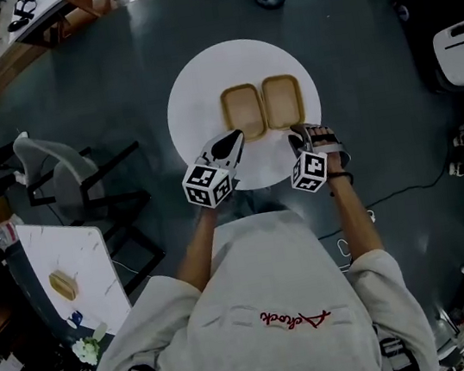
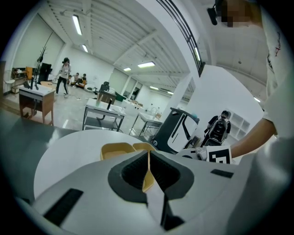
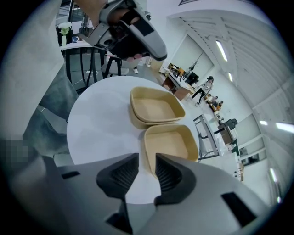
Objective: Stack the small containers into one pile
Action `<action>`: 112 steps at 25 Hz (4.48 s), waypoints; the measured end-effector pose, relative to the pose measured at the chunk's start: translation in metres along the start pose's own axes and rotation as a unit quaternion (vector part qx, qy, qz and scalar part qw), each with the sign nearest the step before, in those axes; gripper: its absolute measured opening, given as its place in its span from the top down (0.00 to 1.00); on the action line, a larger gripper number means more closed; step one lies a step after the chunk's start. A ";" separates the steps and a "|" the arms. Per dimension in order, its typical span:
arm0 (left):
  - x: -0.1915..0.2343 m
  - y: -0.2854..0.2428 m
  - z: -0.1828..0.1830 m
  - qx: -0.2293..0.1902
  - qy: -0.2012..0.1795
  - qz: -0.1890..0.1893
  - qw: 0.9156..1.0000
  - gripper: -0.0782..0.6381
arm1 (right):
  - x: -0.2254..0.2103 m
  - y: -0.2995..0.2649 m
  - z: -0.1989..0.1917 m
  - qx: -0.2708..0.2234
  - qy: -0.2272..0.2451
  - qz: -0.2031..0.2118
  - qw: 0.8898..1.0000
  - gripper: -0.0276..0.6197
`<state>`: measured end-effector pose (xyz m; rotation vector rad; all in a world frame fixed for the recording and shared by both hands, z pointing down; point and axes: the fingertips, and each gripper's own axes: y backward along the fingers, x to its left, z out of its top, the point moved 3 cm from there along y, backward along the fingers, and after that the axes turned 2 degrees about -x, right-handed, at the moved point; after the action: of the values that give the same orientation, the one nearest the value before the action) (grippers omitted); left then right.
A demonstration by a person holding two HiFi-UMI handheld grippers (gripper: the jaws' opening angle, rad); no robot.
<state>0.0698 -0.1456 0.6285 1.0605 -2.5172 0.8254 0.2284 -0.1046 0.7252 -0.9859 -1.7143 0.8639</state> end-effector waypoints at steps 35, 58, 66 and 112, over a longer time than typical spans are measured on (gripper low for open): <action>0.000 0.023 0.004 -0.017 -0.014 0.008 1.000 0.86 | -0.018 0.011 0.011 0.008 0.032 -0.061 0.998 0.91; 0.006 0.097 0.028 -0.092 -0.022 0.074 0.993 0.86 | -0.006 0.028 0.091 -0.046 0.108 -0.065 0.991 0.91; 0.022 0.124 0.025 -0.108 -0.009 0.099 0.989 0.86 | 0.005 0.016 0.127 -0.061 0.126 -0.046 0.989 0.91; 0.032 0.107 0.012 -0.090 0.008 0.088 0.992 0.86 | 0.020 -0.002 0.127 -0.080 0.086 0.000 0.993 0.84</action>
<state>-0.0302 -0.1096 0.5915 0.7808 -2.6401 0.6333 0.1033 -0.1019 0.6956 -1.1337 -1.6548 0.6289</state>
